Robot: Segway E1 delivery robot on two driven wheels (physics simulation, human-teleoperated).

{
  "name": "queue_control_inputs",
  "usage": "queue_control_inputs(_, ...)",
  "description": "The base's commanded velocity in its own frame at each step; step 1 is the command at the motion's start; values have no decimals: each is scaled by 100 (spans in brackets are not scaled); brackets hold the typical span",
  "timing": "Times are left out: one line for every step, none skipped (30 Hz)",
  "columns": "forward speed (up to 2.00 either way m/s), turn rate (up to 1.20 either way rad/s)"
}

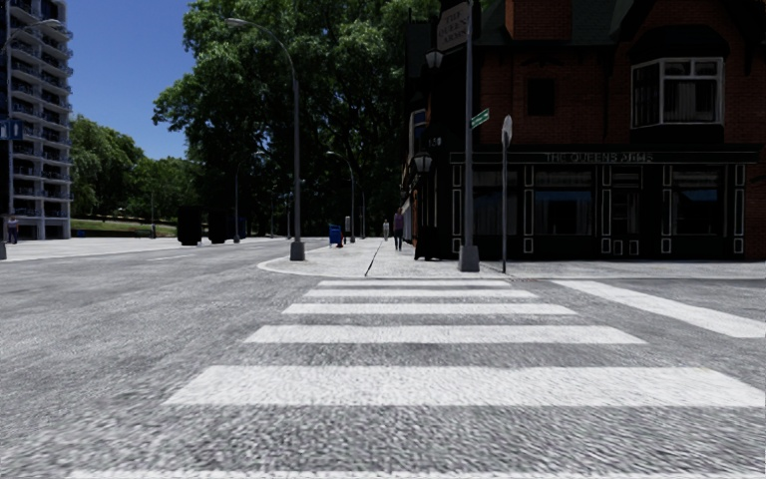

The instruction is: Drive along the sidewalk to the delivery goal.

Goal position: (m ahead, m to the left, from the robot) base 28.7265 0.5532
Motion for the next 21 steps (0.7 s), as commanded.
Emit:
queue_control_inputs(150, 0)
queue_control_inputs(151, 0)
queue_control_inputs(152, 0)
queue_control_inputs(152, 0)
queue_control_inputs(152, 0)
queue_control_inputs(152, 0)
queue_control_inputs(152, 0)
queue_control_inputs(152, 0)
queue_control_inputs(155, 0)
queue_control_inputs(200, 0)
queue_control_inputs(200, 0)
queue_control_inputs(200, 0)
queue_control_inputs(200, 0)
queue_control_inputs(200, 0)
queue_control_inputs(200, 0)
queue_control_inputs(200, 0)
queue_control_inputs(200, 0)
queue_control_inputs(200, 0)
queue_control_inputs(200, 0)
queue_control_inputs(200, 0)
queue_control_inputs(200, 0)
